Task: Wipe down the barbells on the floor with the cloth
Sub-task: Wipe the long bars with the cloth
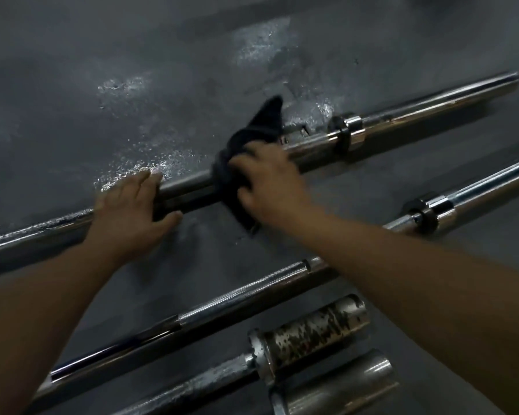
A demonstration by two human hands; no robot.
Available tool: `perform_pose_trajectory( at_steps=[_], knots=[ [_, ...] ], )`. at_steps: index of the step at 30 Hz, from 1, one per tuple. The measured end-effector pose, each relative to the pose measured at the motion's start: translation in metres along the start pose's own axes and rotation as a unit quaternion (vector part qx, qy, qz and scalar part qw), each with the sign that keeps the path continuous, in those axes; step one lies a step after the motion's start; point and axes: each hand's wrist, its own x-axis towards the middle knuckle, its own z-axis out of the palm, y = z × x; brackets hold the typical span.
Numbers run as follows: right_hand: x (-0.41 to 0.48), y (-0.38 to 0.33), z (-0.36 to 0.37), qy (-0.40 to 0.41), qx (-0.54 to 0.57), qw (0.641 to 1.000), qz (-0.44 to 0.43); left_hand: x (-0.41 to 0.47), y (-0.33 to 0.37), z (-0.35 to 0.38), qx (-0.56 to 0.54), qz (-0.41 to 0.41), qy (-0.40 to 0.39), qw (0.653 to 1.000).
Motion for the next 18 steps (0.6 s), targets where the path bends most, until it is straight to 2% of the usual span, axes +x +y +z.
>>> perform_pose_trajectory(
  at_steps=[2, 3, 4, 6, 7, 8, 9, 11, 13, 15, 16, 18],
  knots=[
    [-0.003, -0.016, 0.002, -0.063, 0.016, 0.989, -0.136, -0.001, -0.002, -0.002, -0.006, 0.004, -0.001, 1.000],
    [0.002, -0.006, -0.002, -0.038, 0.024, 0.989, -0.139, 0.000, -0.002, -0.003, -0.013, 0.005, -0.001, 1.000],
    [0.007, 0.012, -0.009, 0.015, 0.034, 0.995, -0.087, 0.002, -0.001, -0.005, -0.020, 0.009, -0.003, 1.000],
    [0.016, 0.062, -0.026, 0.120, 0.018, 0.988, 0.095, 0.005, -0.001, -0.007, -0.027, 0.012, -0.001, 1.000],
    [0.017, 0.080, -0.034, 0.132, -0.001, 0.977, 0.166, 0.006, -0.002, -0.008, -0.027, 0.012, -0.001, 1.000],
    [0.014, 0.087, -0.036, 0.121, -0.031, 0.971, 0.202, 0.007, -0.002, -0.008, -0.025, 0.013, -0.003, 1.000],
    [0.012, 0.081, -0.032, 0.103, -0.064, 0.973, 0.197, 0.008, -0.002, -0.009, -0.023, 0.012, -0.005, 1.000],
    [0.008, 0.047, -0.014, 0.050, -0.108, 0.985, 0.123, 0.012, -0.002, -0.014, -0.021, 0.007, -0.015, 1.000],
    [0.012, 0.023, -0.001, 0.001, -0.114, 0.993, 0.040, 0.022, -0.004, -0.023, -0.032, -0.002, -0.037, 0.999],
    [0.025, 0.031, -0.009, -0.028, -0.115, 0.993, -0.020, 0.023, -0.004, -0.031, -0.040, -0.015, -0.060, 0.997],
    [0.031, 0.044, -0.016, -0.034, -0.111, 0.993, -0.019, 0.019, -0.004, -0.031, -0.033, -0.013, -0.060, 0.998],
    [0.033, 0.071, -0.027, -0.020, -0.097, 0.994, 0.043, 0.000, -0.003, -0.027, -0.005, -0.004, -0.042, 0.999]
  ],
)
